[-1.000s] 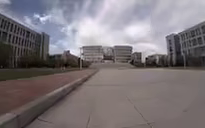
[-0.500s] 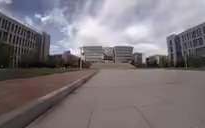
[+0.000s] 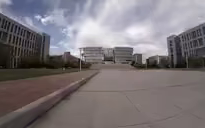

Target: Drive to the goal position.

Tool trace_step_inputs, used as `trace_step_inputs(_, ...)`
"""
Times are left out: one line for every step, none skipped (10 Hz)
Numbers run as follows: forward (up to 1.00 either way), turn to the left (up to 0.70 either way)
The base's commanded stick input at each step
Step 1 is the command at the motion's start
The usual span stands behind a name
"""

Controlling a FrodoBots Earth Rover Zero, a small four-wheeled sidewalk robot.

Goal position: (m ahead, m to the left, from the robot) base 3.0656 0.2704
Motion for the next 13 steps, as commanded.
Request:
trace_step_inputs(0.7,0.0)
trace_step_inputs(0.7,0.0)
trace_step_inputs(0.7,0.0)
trace_step_inputs(0.7,0.0)
trace_step_inputs(0.7,0.0)
trace_step_inputs(0.7,0.0)
trace_step_inputs(0.7,0.0)
trace_step_inputs(0.7,0.0)
trace_step_inputs(0.7,0.0)
trace_step_inputs(0.7,0.0)
trace_step_inputs(0.7,0.0)
trace_step_inputs(0.7,0.0)
trace_step_inputs(0.7,0.0)
